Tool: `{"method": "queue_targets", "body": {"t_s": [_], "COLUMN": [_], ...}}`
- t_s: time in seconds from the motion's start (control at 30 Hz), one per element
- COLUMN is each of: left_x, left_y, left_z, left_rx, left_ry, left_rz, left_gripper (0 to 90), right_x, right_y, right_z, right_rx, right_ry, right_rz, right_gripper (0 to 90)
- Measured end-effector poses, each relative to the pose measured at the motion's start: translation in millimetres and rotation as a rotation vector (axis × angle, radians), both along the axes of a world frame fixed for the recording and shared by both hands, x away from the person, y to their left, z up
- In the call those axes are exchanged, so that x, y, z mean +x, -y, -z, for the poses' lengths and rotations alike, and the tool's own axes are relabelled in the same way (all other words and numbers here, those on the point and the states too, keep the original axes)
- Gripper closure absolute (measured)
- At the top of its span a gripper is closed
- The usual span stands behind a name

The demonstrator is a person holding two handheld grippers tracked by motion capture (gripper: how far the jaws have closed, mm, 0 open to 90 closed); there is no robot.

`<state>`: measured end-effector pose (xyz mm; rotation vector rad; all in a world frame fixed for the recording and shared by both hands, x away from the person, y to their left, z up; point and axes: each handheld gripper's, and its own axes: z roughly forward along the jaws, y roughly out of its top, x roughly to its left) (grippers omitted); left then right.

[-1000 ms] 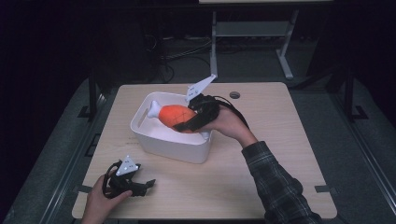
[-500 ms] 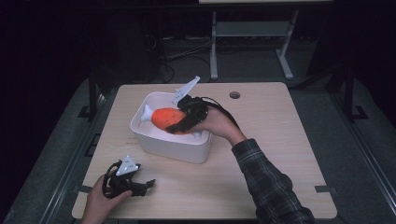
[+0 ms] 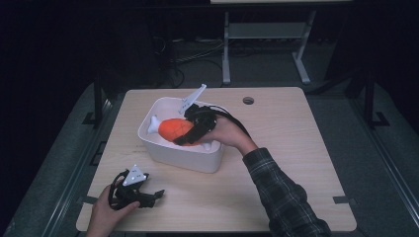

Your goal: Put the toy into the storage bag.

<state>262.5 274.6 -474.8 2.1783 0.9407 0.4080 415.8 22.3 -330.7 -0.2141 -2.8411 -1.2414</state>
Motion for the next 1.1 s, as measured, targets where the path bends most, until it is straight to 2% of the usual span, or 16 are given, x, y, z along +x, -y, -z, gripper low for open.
{"method": "queue_targets", "body": {"t_s": [0.2,0.57,0.87,1.1], "left_x": [0.0,0.0,0.1,0.0], "left_y": [0.0,0.0,0.0,0.1], "left_z": [0.0,0.0,0.0,0.1], "left_rx": [0.0,-0.001,-0.001,-0.003], "left_ry": [0.0,0.0,0.0,0.0], "left_rz": [0.0,0.001,0.0,0.0], "left_gripper": [12.9,12.9,12.9,12.9], "right_x": [-1.5,-1.3,-6.2,-14.8], "right_y": [-2.2,4.1,33.3,64.4], "right_z": [3.1,-1.8,-10.4,-17.6], "right_rx": [-0.017,0.009,0.037,0.091], "right_ry": [-0.006,0.01,0.024,0.044], "right_rz": [-0.005,0.023,0.086,0.132], "right_gripper": [32.4,32.2,29.2,27.0]}}
